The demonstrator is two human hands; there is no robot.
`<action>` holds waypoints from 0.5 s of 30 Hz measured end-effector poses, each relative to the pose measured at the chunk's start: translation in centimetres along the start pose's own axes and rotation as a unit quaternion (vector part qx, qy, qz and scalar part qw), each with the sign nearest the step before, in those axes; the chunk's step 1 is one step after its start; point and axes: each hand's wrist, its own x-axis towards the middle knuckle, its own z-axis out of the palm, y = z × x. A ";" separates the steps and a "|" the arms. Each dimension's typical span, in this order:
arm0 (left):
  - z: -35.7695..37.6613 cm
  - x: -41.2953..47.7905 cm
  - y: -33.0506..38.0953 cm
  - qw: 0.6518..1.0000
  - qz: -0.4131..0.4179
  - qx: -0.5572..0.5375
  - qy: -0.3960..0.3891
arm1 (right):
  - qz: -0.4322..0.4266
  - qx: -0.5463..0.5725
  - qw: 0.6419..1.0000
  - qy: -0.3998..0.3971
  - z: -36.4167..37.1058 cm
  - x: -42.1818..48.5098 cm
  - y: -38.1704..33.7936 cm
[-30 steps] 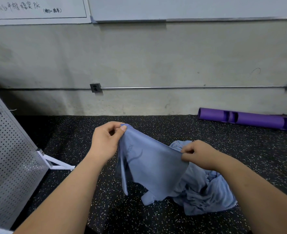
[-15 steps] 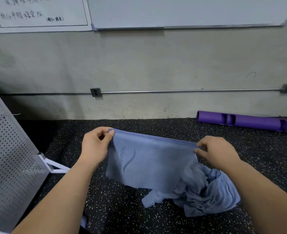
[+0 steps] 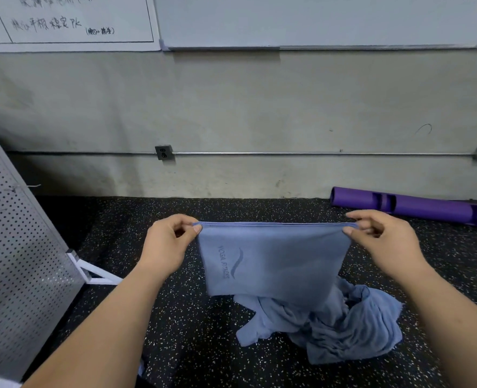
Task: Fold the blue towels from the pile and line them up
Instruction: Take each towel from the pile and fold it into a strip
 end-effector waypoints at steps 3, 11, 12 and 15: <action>0.3 0.2 -0.2 1.000 0.006 0.023 -0.018 | 0.007 -0.033 0.999 -0.007 -0.6 0.1 0.0; 1.1 0.7 0.3 0.998 0.013 0.054 -0.010 | 0.033 0.027 0.998 -0.044 -1.1 0.3 0.0; 1.1 0.8 0.3 0.998 0.013 0.054 -0.009 | 0.033 0.034 0.998 -0.047 -1.2 0.4 0.1; 1.4 0.9 0.4 0.999 0.011 0.053 -0.005 | 0.034 0.040 0.996 -0.076 -1.3 0.5 0.3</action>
